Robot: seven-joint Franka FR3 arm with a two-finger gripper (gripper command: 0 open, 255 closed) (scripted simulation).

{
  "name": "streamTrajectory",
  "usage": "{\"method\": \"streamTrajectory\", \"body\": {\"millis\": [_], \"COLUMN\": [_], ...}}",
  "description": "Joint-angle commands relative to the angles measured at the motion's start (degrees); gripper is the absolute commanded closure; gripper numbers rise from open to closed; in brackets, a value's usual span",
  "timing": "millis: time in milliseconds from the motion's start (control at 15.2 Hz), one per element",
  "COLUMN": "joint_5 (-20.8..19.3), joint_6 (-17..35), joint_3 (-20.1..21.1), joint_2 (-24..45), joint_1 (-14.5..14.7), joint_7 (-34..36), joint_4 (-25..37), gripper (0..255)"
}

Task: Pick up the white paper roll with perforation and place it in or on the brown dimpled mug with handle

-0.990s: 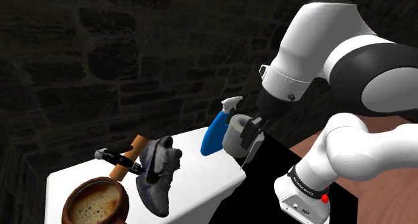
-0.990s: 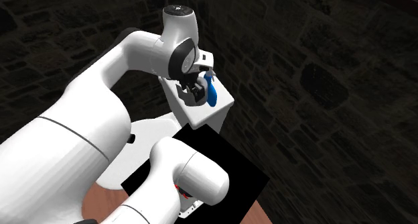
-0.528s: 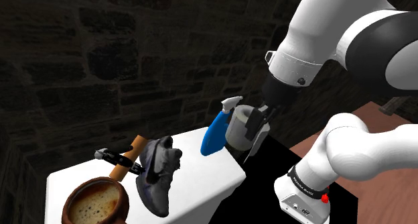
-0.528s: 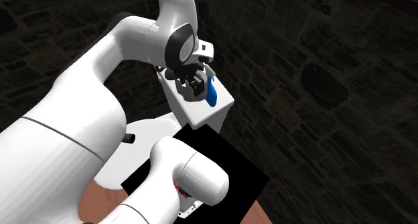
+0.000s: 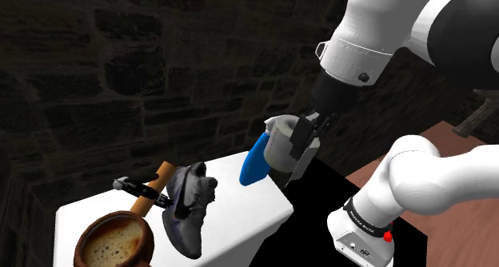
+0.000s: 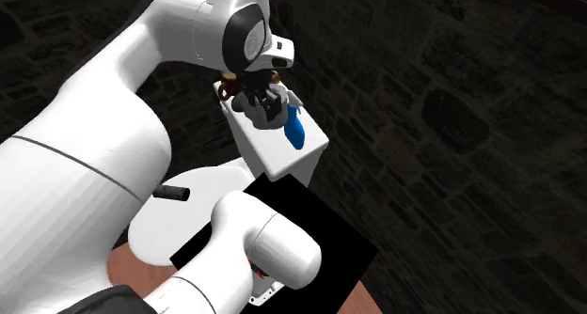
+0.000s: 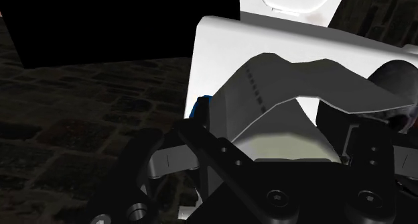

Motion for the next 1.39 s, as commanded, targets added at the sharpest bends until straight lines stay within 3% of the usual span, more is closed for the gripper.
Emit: {"method": "streamTrajectory", "body": {"millis": [0, 462, 792, 990, 1122, 1188, 1320], "joint_5": [0.81, 0.05, -4.9, -11.54, -19.16, -24.1, -33.21], "joint_6": [1.38, 5.3, 7.18, 7.78, 7.51, 6.87, 4.4], "joint_3": [2.83, 13.46, 23.09, 30.52, 35.92, 37.93, 38.13], "joint_2": [3.83, 18.14, 30.19, 39.81, 48.7, 54.06, 63.99], "joint_1": [-0.76, -5.4, -10.33, -13.54, -14.54, -13.69, -8.12], "joint_7": [2.16, 10.54, 18.64, 25.66, 32.26, 36.17, 42.81], "joint_4": [3.17, 15.94, 26.68, 33.93, 39.28, 42.21, 48.68], "gripper": [255, 255, 255, 255, 255, 255, 255]}}
